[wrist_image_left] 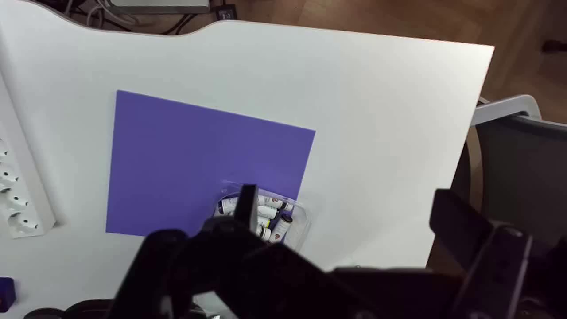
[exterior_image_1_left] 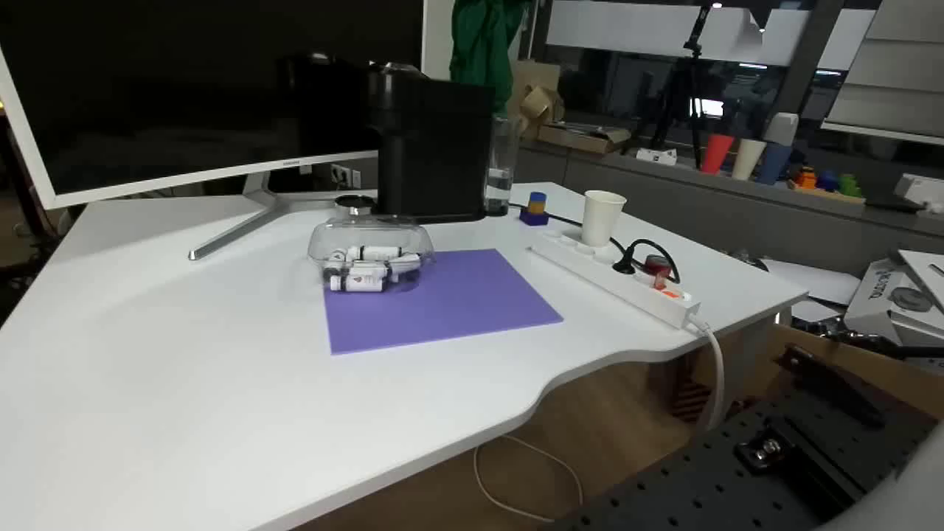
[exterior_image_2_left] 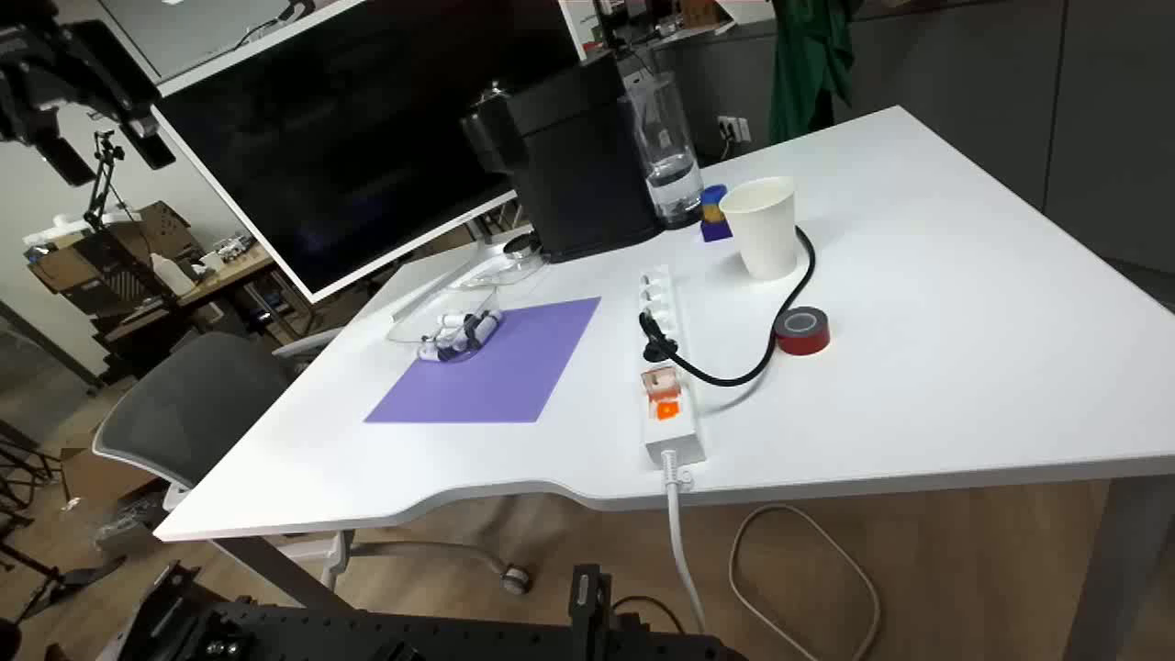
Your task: Pick up a marker from the clear bowl and put it on the table.
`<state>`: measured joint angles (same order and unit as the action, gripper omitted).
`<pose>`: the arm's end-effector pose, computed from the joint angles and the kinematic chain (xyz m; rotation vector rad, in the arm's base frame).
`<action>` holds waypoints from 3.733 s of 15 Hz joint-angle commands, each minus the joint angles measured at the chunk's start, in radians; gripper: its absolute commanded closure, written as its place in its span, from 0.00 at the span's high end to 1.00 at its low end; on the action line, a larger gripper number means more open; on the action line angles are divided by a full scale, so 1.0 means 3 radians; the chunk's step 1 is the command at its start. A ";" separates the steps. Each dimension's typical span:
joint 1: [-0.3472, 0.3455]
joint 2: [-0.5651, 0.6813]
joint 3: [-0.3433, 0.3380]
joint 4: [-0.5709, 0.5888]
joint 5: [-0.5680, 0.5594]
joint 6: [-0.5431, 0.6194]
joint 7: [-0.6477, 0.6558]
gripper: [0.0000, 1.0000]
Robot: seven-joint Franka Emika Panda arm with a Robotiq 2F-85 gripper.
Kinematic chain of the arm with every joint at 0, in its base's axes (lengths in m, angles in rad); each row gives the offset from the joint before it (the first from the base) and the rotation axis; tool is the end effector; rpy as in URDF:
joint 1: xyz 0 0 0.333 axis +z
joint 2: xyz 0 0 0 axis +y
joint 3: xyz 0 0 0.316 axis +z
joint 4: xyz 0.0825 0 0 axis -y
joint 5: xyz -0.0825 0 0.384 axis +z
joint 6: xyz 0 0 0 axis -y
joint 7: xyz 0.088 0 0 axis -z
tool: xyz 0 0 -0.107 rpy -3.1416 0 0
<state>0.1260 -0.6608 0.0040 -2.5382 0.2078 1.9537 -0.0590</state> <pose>0.3537 0.0602 0.4972 -2.9391 -0.1732 -0.1023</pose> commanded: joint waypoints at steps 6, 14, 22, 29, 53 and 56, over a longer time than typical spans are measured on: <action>-0.0031 0.0000 0.0024 0.0008 0.0015 -0.0013 -0.0015 1.00; -0.0071 0.0087 0.0028 0.0022 0.0006 0.0097 0.0037 1.00; -0.0244 0.1422 0.0079 0.0597 -0.0375 0.0787 0.0035 1.00; -0.0164 0.2625 0.0239 0.1617 -0.1367 0.0402 -0.0080 1.00; -0.0268 0.3243 0.0375 0.1526 -0.1440 0.1429 -0.2506 1.00; -0.0256 0.3434 0.0357 0.1599 -0.1430 0.1588 -0.2342 1.00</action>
<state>0.0415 0.3185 0.1225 -2.0827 -0.2138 2.3843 -0.8279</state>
